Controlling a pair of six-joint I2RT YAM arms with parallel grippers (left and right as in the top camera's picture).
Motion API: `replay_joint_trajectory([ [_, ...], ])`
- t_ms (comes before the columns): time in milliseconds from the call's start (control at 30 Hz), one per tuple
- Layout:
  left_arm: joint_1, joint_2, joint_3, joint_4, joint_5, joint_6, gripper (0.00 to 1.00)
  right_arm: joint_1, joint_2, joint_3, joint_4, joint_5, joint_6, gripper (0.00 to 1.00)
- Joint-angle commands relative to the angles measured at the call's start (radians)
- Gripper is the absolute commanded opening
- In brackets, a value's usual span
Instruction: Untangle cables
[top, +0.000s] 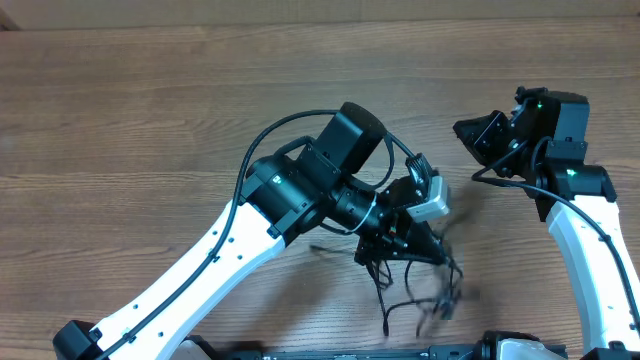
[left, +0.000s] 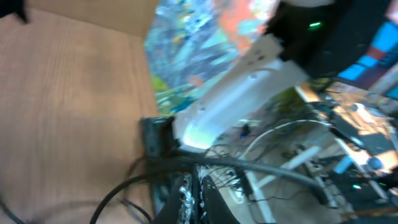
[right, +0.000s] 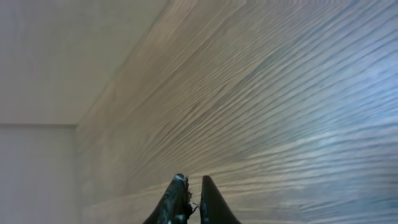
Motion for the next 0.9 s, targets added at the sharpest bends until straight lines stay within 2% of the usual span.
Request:
replay_joint_trajectory([
  [0, -0.006, -0.018, 0.021, 0.007, 0.14, 0.025, 0.04, -0.003, -0.002, 0.008, -0.009, 0.078, -0.048, 0.06],
  [267, 0.0, -0.018, 0.021, 0.007, 0.132, 0.026, 0.04, -0.003, -0.002, 0.008, -0.036, 0.087, -0.06, 0.04],
  [367, 0.013, -0.018, 0.021, 0.006, 0.074, 0.026, 0.04, -0.003, -0.002, 0.008, -0.076, 0.071, -0.067, 0.28],
  [433, 0.027, -0.018, 0.021, 0.006, -0.001, 0.025, 0.04, -0.003, -0.002, 0.008, -0.106, 0.018, -0.116, 0.5],
  [533, 0.048, -0.018, 0.021, 0.007, -0.138, 0.002, 0.04, -0.003, -0.002, 0.008, -0.14, -0.089, -0.206, 0.67],
  [600, 0.065, -0.018, 0.021, 0.007, -0.227, -0.051, 0.04, -0.003, -0.002, 0.008, -0.157, -0.165, -0.268, 0.74],
  [667, 0.084, -0.018, 0.021, 0.006, -0.306, -0.11, 0.04, -0.003, -0.002, 0.008, -0.166, -0.228, -0.294, 0.77],
  [733, 0.107, -0.018, 0.021, 0.005, -0.4, -0.187, 0.04, -0.003, -0.002, 0.008, -0.173, -0.299, -0.303, 0.78],
  [867, 0.153, -0.017, 0.021, 0.007, -0.488, -0.286, 0.04, -0.002, -0.002, 0.008, -0.172, -0.446, -0.306, 0.78],
])
